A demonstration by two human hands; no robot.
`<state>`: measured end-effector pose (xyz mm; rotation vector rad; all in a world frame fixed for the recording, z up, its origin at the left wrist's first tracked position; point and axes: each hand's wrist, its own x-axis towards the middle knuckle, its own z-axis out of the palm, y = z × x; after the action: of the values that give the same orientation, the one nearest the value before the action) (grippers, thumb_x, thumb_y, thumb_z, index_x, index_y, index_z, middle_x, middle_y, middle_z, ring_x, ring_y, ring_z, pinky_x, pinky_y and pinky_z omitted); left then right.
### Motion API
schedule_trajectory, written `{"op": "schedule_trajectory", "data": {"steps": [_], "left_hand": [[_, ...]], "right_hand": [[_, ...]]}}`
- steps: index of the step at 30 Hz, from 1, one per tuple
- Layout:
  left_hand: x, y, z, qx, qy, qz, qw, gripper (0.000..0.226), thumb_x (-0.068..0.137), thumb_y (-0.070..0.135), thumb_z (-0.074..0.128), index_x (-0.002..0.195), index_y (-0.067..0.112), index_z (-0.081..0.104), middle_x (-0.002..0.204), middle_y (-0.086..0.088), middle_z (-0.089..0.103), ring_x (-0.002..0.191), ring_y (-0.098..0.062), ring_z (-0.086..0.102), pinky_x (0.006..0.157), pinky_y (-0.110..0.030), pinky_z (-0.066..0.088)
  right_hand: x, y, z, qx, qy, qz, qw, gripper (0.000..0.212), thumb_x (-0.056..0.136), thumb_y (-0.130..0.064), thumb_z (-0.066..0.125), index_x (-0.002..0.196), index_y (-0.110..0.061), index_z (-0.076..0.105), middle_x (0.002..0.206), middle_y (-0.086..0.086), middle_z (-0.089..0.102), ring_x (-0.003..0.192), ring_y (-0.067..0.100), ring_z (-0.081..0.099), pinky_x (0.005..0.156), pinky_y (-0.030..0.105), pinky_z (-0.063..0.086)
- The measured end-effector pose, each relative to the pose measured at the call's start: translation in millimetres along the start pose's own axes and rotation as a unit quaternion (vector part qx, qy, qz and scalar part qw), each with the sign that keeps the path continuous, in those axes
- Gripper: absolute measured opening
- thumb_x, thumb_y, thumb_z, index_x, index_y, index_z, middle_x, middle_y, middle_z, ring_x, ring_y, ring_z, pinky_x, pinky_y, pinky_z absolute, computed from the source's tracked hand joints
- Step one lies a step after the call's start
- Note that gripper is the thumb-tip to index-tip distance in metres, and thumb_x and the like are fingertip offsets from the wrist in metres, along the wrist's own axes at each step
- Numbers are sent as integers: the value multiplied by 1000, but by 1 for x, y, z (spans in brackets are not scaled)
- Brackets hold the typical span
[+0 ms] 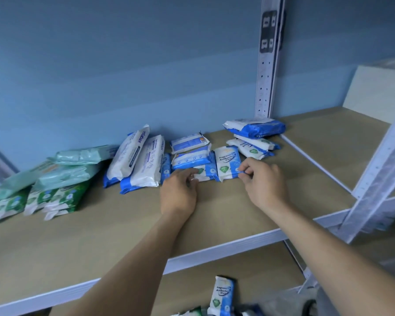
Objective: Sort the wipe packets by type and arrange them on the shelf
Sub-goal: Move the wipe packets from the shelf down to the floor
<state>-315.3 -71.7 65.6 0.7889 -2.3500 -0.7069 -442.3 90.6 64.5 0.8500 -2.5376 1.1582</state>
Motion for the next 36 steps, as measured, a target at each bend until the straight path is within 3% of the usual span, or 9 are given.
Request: {"op": "schedule_trajectory", "data": {"steps": [8, 11, 16, 22, 24, 27, 30, 32, 36], "left_hand": [[-48, 4, -25, 25, -19, 9, 999, 31, 95, 17, 60, 120, 33, 69, 114, 9, 64, 101, -17, 62, 80, -26, 42], [-67, 3, -34, 10, -32, -13, 999, 31, 97, 16, 58, 122, 31, 68, 103, 13, 58, 98, -17, 61, 76, -23, 37], [-96, 0, -51, -19, -54, -8, 998, 32, 98, 10, 56, 121, 28, 68, 96, 14, 53, 89, -8, 53, 74, -17, 33], [-116, -4, -72, -42, -64, -20, 997, 32, 97, 7, 55, 111, 33, 67, 93, 16, 54, 85, 9, 53, 74, -16, 39], [-121, -5, -77, -33, -63, -22, 997, 31, 97, 9, 56, 112, 32, 68, 93, 14, 54, 84, 4, 54, 68, -6, 34], [-126, -3, -84, -12, -54, -27, 998, 29, 94, 12, 59, 112, 33, 69, 96, 14, 57, 81, 0, 56, 65, -3, 35], [-127, 2, -82, 2, -39, -36, 999, 23, 92, 20, 61, 110, 30, 69, 98, 15, 56, 82, 3, 56, 65, -6, 35], [-126, 7, -77, 9, -20, -34, 999, 18, 91, 32, 62, 107, 28, 69, 101, 16, 56, 89, -2, 59, 74, -16, 42], [-119, 18, -61, 31, -23, -35, 999, 41, 85, 59, 64, 114, 30, 66, 119, 14, 58, 106, -16, 59, 93, -39, 51]], "right_hand": [[-48, -14, -35, 16, -58, 12, 998, 7, 87, -19, 73, 88, -25, 71, 77, -13, 69, 74, 10, 62, 68, 30, 51], [-64, -22, -45, 10, -76, -1, 997, 8, 88, -18, 73, 88, -26, 71, 77, -13, 69, 73, 9, 62, 66, 27, 48], [-89, -26, -64, 20, -116, -10, 993, 10, 89, -16, 72, 87, -26, 71, 73, -15, 66, 71, 2, 61, 58, 10, 41], [-106, -10, -87, 17, -115, 28, 993, 19, 92, -14, 66, 85, -31, 65, 77, -13, 65, 73, 3, 59, 60, 26, 47], [-107, -6, -92, 1, -100, 46, 994, 21, 92, -13, 64, 85, -32, 64, 80, -15, 65, 74, 7, 59, 64, 31, 50], [-109, -8, -96, -17, -79, 48, 996, 24, 90, -10, 61, 85, -33, 65, 91, -13, 63, 82, 13, 59, 73, 37, 53], [-108, -12, -93, -26, -64, 29, 997, 19, 89, -14, 60, 95, -30, 68, 101, -10, 60, 93, 18, 58, 81, 39, 51], [-107, -17, -89, -27, -69, 21, 997, 19, 92, -22, 56, 106, -27, 68, 109, -7, 61, 101, 20, 55, 86, 39, 49], [-103, -29, -79, -24, -89, 17, 996, 36, 96, -43, 53, 125, -25, 62, 123, -2, 61, 114, 25, 51, 96, 42, 45]]}}
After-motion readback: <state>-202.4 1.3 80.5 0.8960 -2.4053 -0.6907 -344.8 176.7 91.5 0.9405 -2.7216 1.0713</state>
